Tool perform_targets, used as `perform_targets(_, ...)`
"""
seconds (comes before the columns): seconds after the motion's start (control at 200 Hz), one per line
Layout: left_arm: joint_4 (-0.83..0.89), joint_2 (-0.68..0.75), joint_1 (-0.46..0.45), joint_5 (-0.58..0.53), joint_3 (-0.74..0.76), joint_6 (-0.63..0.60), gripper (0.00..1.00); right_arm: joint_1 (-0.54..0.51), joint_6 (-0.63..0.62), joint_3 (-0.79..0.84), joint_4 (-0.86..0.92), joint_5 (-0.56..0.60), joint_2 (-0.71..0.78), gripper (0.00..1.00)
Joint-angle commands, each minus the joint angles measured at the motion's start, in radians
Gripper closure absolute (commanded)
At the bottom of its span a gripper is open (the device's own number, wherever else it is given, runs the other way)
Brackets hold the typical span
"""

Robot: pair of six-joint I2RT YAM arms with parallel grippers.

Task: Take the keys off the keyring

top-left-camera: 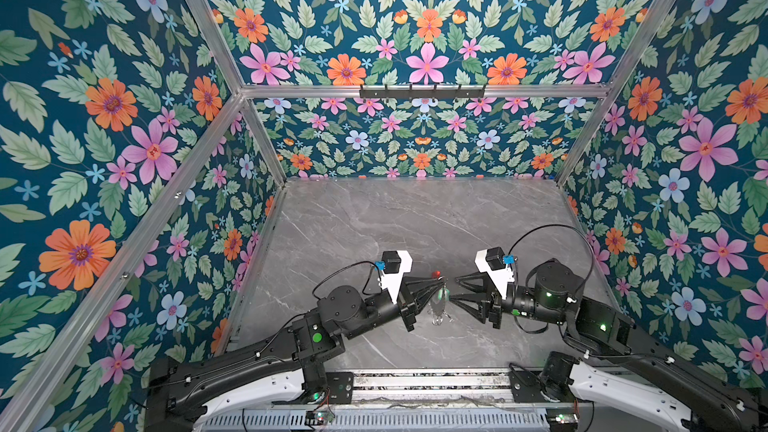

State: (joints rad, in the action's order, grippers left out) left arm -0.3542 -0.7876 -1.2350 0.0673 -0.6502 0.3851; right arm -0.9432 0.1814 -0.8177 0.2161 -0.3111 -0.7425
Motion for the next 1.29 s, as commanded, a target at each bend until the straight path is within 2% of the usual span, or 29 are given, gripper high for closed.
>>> perform_targets(0.0, -0.063, 0.002, 0.002, 0.013, -0.002, -0.007, 1.00, -0.002, -0.018, -0.003, -0.055, -0.020, -0.015, 0.50)
perform_targets(0.265, -0.069, 0.004, 0.001, -0.001, 0.005, 0.000, 1.00, -0.001, -0.012, -0.008, -0.107, -0.100, -0.061, 0.54)
perform_targets(0.455, -0.067, 0.010, 0.001, -0.012, 0.011, 0.000, 1.00, -0.002, -0.010, -0.008, -0.123, -0.121, -0.064, 0.65)
perform_targets(0.58, -0.062, 0.008, 0.002, -0.014, 0.010, 0.000, 1.00, -0.001, -0.010, -0.008, -0.124, -0.126, -0.067, 0.79)
perform_targets(0.685, -0.056, 0.008, 0.001, -0.011, 0.007, 0.000, 1.00, -0.001, -0.011, -0.013, -0.108, -0.125, -0.060, 1.00)
perform_targets(0.985, 0.012, 0.034, 0.001, 0.044, 0.002, -0.049, 1.00, 0.005, -0.070, -0.103, 0.094, -0.085, -0.050, 1.00)
perform_targets(1.29, 0.006, 0.043, 0.001, 0.138, 0.009, -0.060, 1.00, 0.033, -0.134, -0.185, 0.172, -0.075, -0.068, 1.00)
